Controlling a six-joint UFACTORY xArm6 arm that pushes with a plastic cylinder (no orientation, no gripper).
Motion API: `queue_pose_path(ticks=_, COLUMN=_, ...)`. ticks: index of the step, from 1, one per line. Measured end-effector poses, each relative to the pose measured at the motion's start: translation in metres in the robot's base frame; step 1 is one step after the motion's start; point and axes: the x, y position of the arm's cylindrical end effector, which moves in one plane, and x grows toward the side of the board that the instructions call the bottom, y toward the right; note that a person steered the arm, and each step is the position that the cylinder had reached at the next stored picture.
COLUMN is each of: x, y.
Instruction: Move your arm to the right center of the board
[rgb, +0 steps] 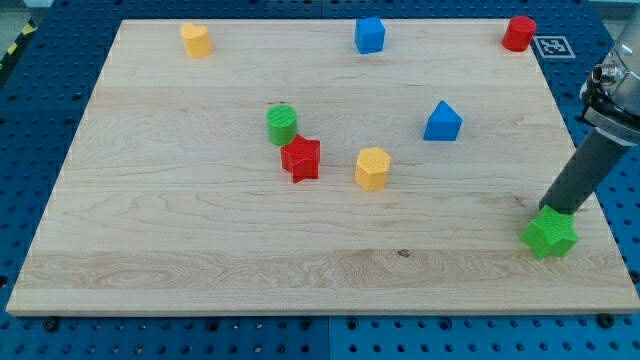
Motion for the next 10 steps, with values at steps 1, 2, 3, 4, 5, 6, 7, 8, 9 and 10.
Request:
queue_pose_path(ticks=1, x=-0.007, y=0.000)
queue_pose_path(ticks=2, x=-0.022, y=0.000)
queue_pose_path(ticks=3, x=-0.027, y=0.000)
queue_pose_path(ticks=4, x=-0.039, y=0.000)
queue_pose_path(ticks=5, x=-0.054, y=0.000)
queue_pose_path(ticks=6, x=-0.068, y=0.000)
queue_pose_path(ticks=7, x=-0.072, y=0.000)
queue_pose_path(ticks=8, x=-0.075, y=0.000)
queue_pose_path(ticks=9, x=-0.077, y=0.004)
queue_pose_path(ticks=10, x=-0.077, y=0.019)
